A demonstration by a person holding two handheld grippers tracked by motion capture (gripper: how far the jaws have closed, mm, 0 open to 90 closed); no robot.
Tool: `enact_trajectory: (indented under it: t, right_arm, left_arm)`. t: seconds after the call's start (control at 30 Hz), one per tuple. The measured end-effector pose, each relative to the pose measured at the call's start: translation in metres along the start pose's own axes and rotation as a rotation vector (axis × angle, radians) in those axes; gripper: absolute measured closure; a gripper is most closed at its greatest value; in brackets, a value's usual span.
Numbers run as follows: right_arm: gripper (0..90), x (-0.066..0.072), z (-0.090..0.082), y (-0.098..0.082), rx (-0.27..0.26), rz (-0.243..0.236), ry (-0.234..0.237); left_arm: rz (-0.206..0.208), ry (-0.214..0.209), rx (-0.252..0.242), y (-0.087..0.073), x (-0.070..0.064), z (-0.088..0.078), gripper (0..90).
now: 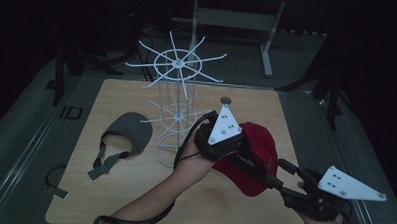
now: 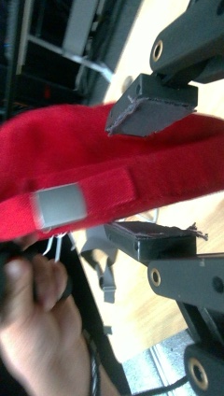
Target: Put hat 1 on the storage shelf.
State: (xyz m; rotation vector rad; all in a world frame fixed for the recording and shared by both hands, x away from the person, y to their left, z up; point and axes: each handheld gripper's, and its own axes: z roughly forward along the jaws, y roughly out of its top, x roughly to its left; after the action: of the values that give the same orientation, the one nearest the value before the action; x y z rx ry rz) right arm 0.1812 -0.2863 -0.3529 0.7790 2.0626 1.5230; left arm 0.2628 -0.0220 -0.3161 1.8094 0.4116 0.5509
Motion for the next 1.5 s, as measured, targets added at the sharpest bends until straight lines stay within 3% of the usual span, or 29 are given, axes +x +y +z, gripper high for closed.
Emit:
enact_trajectory:
  t: [0.2, 0.27, 0.3, 0.33, 0.47, 0.7, 0.87, 1.07, 1.33, 1.5]
  right_arm:
    - [46.9, -0.008, -0.013, 0.013, -0.046, -0.034, 0.002]
    - [47.0, -0.010, -0.013, 0.014, -0.039, -0.045, -0.004]
    - [46.6, -0.014, -0.009, 0.017, -0.021, -0.063, 0.017]
    - [46.4, -0.016, -0.007, 0.018, -0.014, -0.068, 0.027]
    - [45.6, -0.021, 0.004, 0.024, 0.008, -0.092, 0.082]
    - [52.6, -0.022, 0.019, 0.027, 0.028, -0.147, 0.136]
    - [60.8, -0.023, 0.026, 0.026, 0.049, -0.184, 0.154]
    - [87.2, -0.020, 0.026, 0.027, 0.062, -0.207, 0.161]
    - [89.1, -0.016, 0.016, 0.032, -0.011, -0.138, 0.138]
    - [89.2, -0.015, 0.015, 0.037, -0.005, -0.134, 0.101]
  left_arm:
    - [0.034, -0.093, -0.015, -0.002, 0.008, -0.005, 86.0]
    - [0.034, -0.093, -0.015, -0.002, 0.008, -0.005, 86.0]
    - [0.056, -0.154, -0.022, -0.006, 0.011, -0.006, 85.9]
    - [0.062, -0.180, -0.023, -0.008, 0.012, -0.006, 85.9]
    - [0.060, -0.231, -0.012, -0.012, 0.015, -0.005, 85.9]
    - [0.090, -0.315, -0.006, -0.015, 0.013, -0.005, 85.8]
    - [0.085, -0.338, -0.010, -0.015, 0.015, -0.006, 85.8]
    - [0.072, -0.352, -0.019, -0.018, 0.016, -0.005, 85.8]
    - [0.076, -0.383, -0.036, -0.021, 0.017, -0.009, 85.4]
    - [0.073, -0.386, -0.032, -0.023, 0.017, -0.008, 83.6]
